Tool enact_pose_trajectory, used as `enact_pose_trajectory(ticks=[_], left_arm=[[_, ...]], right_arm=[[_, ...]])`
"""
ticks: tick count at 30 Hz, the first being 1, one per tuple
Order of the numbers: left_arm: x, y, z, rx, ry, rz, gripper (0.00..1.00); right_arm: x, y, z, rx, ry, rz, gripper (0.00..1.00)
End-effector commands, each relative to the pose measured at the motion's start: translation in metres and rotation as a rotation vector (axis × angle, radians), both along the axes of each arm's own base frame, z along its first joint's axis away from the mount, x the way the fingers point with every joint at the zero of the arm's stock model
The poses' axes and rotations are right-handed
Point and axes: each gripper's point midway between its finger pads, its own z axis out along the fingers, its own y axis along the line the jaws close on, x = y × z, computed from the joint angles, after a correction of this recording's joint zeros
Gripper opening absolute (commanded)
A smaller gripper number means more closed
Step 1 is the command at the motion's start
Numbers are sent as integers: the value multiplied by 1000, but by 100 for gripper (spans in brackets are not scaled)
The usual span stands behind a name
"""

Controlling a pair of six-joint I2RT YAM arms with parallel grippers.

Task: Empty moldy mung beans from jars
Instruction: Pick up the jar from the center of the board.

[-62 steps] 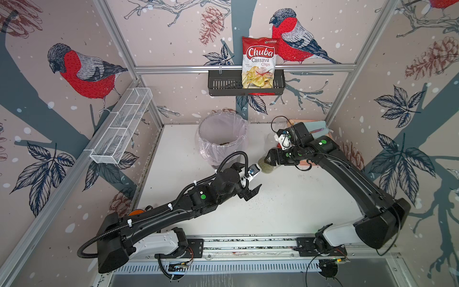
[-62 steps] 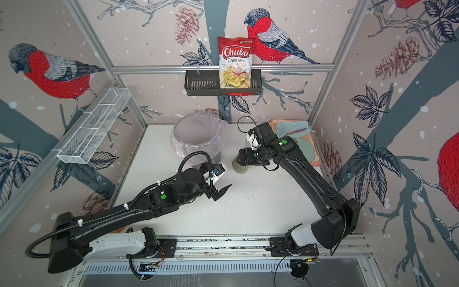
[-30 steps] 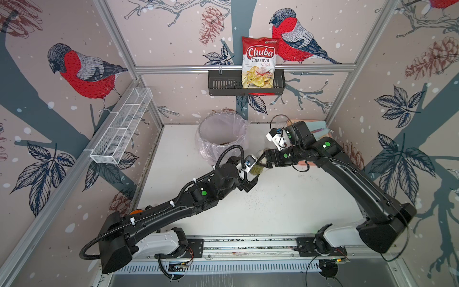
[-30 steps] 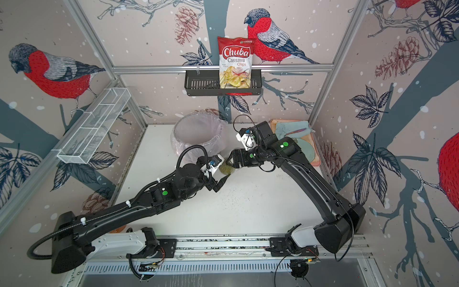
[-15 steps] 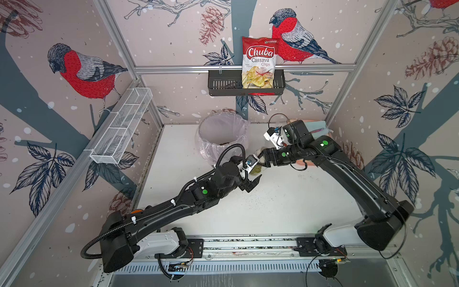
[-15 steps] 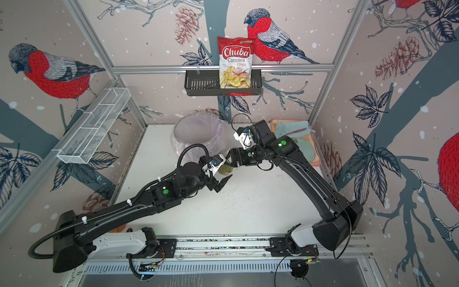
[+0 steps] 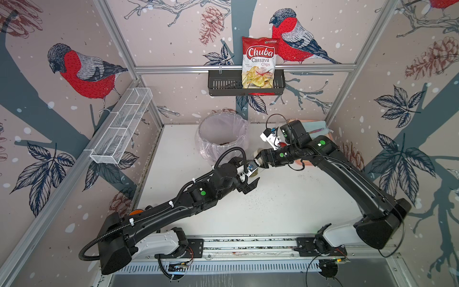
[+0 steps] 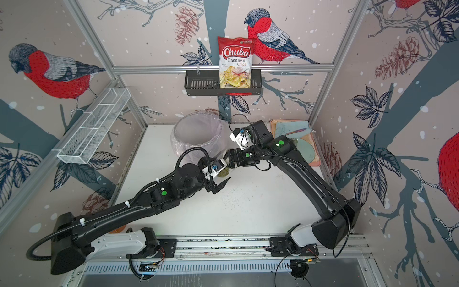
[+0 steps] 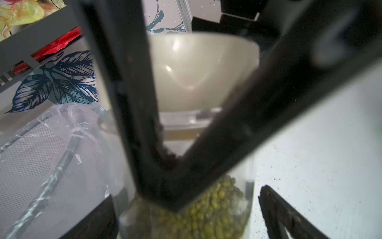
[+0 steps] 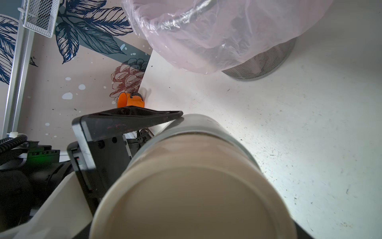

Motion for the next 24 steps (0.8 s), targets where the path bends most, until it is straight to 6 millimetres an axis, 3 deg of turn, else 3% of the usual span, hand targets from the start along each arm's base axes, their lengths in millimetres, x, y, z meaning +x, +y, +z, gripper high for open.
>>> enact_pose_trajectory(ticks=[1, 12, 24], left_arm=[[-8, -3, 5, 31, -87, -83, 97], [8, 15, 19, -19, -159, 5, 98], [3, 4, 35, -125, -124, -42, 98]], right_arm=[[1, 12, 21, 85, -61, 45, 66], [-7, 18, 18, 85, -51, 75, 65], [-4, 23, 18, 110, -54, 54, 64]])
